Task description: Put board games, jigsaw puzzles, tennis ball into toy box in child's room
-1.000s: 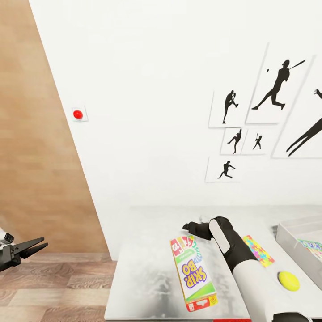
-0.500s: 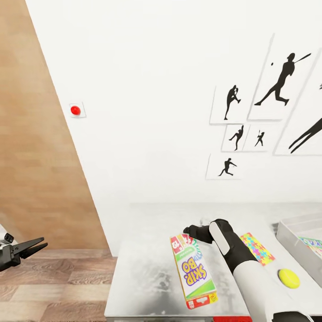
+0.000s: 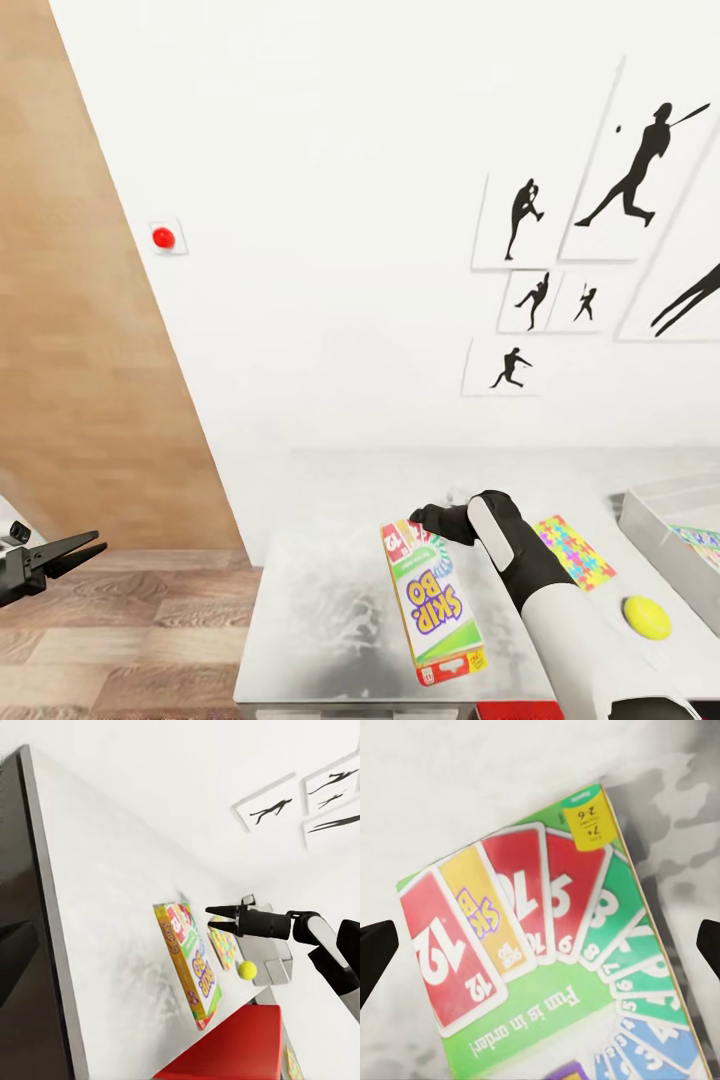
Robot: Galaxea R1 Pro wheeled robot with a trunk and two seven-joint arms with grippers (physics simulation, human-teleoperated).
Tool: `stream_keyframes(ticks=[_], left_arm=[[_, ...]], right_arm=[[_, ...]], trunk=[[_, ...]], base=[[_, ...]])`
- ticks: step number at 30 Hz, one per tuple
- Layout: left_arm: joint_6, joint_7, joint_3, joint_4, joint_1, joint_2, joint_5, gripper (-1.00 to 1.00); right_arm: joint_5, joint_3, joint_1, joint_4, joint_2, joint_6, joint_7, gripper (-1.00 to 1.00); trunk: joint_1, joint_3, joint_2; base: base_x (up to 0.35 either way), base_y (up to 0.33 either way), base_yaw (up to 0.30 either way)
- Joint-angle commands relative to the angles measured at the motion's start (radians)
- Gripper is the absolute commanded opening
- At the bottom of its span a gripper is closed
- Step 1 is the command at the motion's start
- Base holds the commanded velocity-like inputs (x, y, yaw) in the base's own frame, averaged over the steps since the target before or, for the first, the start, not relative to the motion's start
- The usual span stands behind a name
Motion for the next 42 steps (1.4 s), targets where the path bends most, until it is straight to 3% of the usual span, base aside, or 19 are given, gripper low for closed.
stream_keyframes(ticks=[1,42], left_arm=[[0.011,-0.004,0.000,0.000,-0.001,0.000,-0.001,1.00],[0.011,-0.004,0.000,0.000,-0.001,0.000,-0.001,1.00]], right_arm=[[-0.011,0.002,-0.001,-0.001,0.000,0.003,-0.010,1.00],[-0.010,0.002,0.000,0.014,-0.009,0.004,-0.010,1.00]], trunk=[[0.001,-0.004,-0.002],[0.001,-0.063,-0.002]], base=[[0.000,0.000,0.000],[0.000,0.000,0.000]])
